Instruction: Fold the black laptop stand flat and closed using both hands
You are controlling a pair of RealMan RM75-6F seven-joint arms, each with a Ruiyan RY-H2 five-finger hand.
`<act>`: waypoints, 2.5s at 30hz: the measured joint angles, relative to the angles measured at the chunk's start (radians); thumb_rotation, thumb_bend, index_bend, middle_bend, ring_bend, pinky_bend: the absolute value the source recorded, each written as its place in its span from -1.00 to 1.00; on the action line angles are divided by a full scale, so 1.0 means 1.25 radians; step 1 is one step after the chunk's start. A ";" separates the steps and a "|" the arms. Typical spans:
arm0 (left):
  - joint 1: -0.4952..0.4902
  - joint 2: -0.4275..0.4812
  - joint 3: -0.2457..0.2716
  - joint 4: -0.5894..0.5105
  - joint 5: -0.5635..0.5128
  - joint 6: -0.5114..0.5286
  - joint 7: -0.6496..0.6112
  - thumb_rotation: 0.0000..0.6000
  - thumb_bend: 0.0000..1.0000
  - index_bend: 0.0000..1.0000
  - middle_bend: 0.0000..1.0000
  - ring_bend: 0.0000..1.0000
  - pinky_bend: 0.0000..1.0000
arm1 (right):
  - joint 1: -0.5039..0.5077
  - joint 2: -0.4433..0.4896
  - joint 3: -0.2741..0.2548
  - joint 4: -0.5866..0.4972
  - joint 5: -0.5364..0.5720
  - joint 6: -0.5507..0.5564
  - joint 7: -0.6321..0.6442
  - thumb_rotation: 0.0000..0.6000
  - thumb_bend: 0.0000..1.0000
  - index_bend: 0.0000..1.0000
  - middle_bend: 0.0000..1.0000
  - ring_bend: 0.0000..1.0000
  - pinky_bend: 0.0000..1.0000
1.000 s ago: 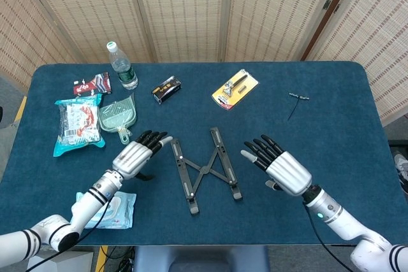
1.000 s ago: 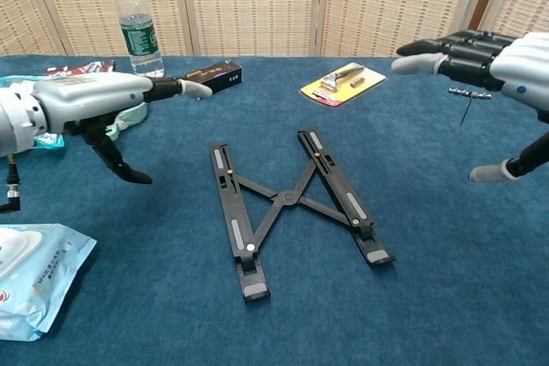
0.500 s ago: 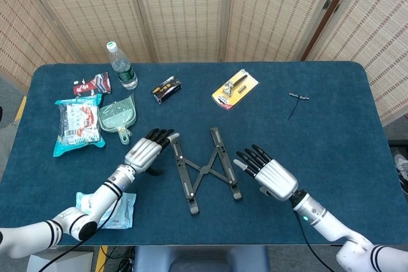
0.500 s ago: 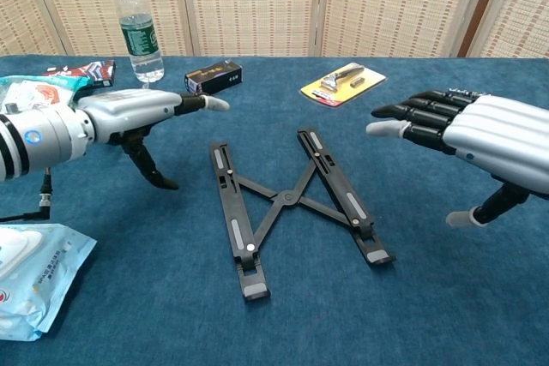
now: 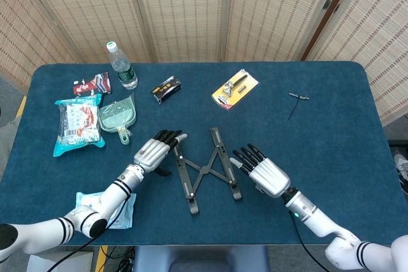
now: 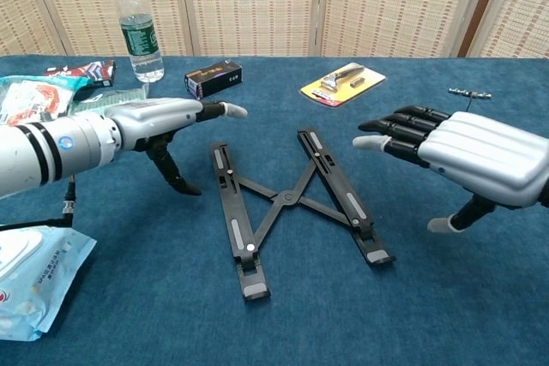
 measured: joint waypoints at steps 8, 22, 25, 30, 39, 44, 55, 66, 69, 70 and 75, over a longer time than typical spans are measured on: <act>-0.005 -0.007 0.001 0.020 -0.012 -0.009 -0.014 1.00 -0.75 -1.00 -1.00 -1.00 -1.00 | 0.009 -0.065 0.005 0.069 -0.001 0.003 -0.006 1.00 -0.97 -1.00 -1.00 -1.00 -1.00; -0.004 -0.012 0.004 0.034 -0.024 -0.015 -0.039 1.00 -0.75 -1.00 -1.00 -1.00 -1.00 | 0.025 -0.150 0.029 0.148 0.014 0.024 -0.008 1.00 -0.92 -1.00 -1.00 -1.00 -1.00; -0.004 -0.016 0.007 0.038 -0.026 -0.017 -0.038 1.00 -0.75 -1.00 -1.00 -1.00 -1.00 | 0.027 -0.162 0.031 0.157 0.015 0.031 -0.009 1.00 -0.92 -1.00 -1.00 -1.00 -1.00; -0.006 -0.025 0.007 0.047 -0.031 -0.017 -0.036 1.00 -0.75 -1.00 -1.00 -1.00 -1.00 | 0.031 -0.184 0.033 0.176 0.015 0.040 -0.016 1.00 -0.92 -1.00 -1.00 -1.00 -1.00; -0.008 -0.039 0.006 0.064 -0.037 -0.021 -0.040 1.00 -0.75 -1.00 -1.00 -1.00 -1.00 | 0.036 -0.210 0.029 0.202 0.013 0.051 -0.024 1.00 -0.92 -1.00 -1.00 -1.00 -1.00; -0.012 -0.048 0.006 0.071 -0.037 -0.026 -0.043 1.00 -0.75 -1.00 -1.00 -1.00 -1.00 | 0.040 -0.209 0.024 0.206 0.011 0.051 -0.026 1.00 -0.92 -1.00 -1.00 -1.00 -1.00; -0.019 -0.064 0.003 0.089 -0.043 -0.039 -0.050 1.00 -0.75 -1.00 -1.00 -1.00 -1.00 | 0.041 -0.235 0.019 0.236 0.011 0.062 -0.019 1.00 -0.92 -1.00 -1.00 -1.00 -1.00; -0.023 -0.078 0.002 0.108 -0.046 -0.048 -0.062 1.00 -0.75 -1.00 -1.00 -1.00 -1.00 | 0.046 -0.256 0.020 0.251 0.013 0.069 -0.010 1.00 -0.92 -1.00 -1.00 -1.00 -1.00; -0.023 -0.080 0.000 0.108 -0.048 -0.050 -0.069 1.00 -0.75 -1.00 -1.00 -1.00 -1.00 | 0.047 -0.264 0.017 0.259 0.012 0.070 -0.008 1.00 -0.92 -1.00 -1.00 -1.00 -1.00; -0.023 -0.080 -0.001 0.108 -0.048 -0.051 -0.071 1.00 -0.75 -1.00 -1.00 -1.00 -1.00 | 0.047 -0.267 0.017 0.262 0.012 0.069 -0.008 1.00 -0.92 -1.00 -1.00 -1.00 -1.00; -0.024 -0.083 -0.002 0.107 -0.049 -0.054 -0.075 1.00 -0.75 -1.00 -1.00 -1.00 -1.00 | 0.049 -0.278 0.019 0.273 0.014 0.075 -0.006 1.00 -0.92 -1.00 -1.00 -1.00 -1.00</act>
